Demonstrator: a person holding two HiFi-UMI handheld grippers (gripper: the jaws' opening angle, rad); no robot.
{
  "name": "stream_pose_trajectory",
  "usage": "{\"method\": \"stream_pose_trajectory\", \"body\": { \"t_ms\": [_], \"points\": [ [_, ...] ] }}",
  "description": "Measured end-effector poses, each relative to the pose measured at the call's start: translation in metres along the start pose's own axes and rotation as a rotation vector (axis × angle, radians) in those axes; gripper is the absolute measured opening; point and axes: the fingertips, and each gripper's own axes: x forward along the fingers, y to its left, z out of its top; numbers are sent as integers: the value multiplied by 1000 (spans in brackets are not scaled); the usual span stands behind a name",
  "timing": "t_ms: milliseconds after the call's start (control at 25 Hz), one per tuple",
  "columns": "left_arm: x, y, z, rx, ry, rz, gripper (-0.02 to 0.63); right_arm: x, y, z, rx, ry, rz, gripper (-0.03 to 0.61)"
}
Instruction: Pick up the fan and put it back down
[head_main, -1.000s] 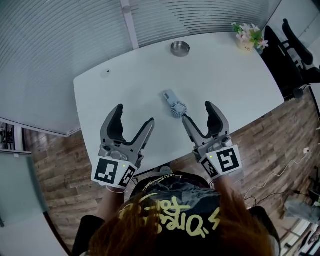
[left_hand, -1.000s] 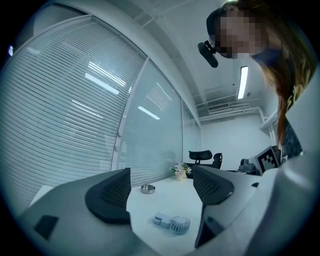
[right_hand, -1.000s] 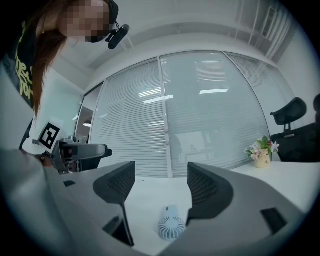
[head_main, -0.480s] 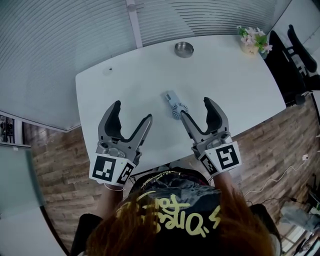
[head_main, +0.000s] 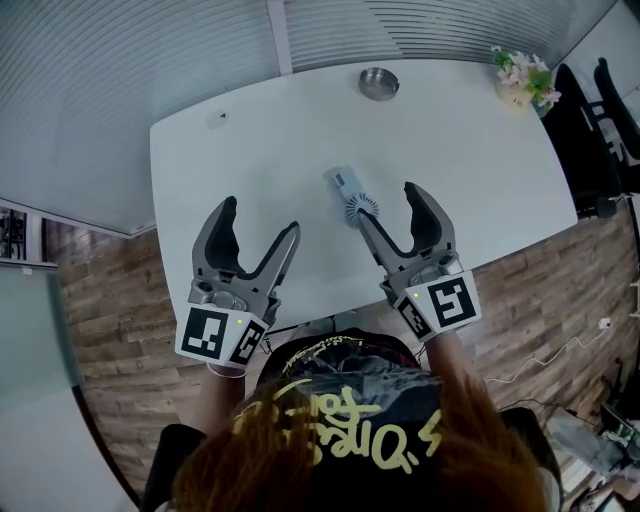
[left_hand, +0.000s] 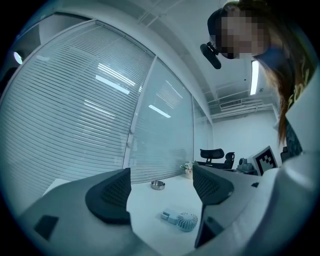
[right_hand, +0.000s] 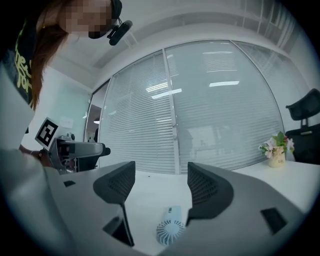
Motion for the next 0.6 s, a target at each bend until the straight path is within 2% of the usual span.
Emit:
{"method": "stream_pose_trajectory", "body": {
  "t_ms": [200, 600],
  "points": [
    [-4, 1, -12, -15, 25, 30, 383, 9, 1, -28, -5, 90, 30, 310],
    [-14, 1, -36, -38, 74, 74, 383, 18, -4, -81, -9, 199, 49, 310]
  ]
}}
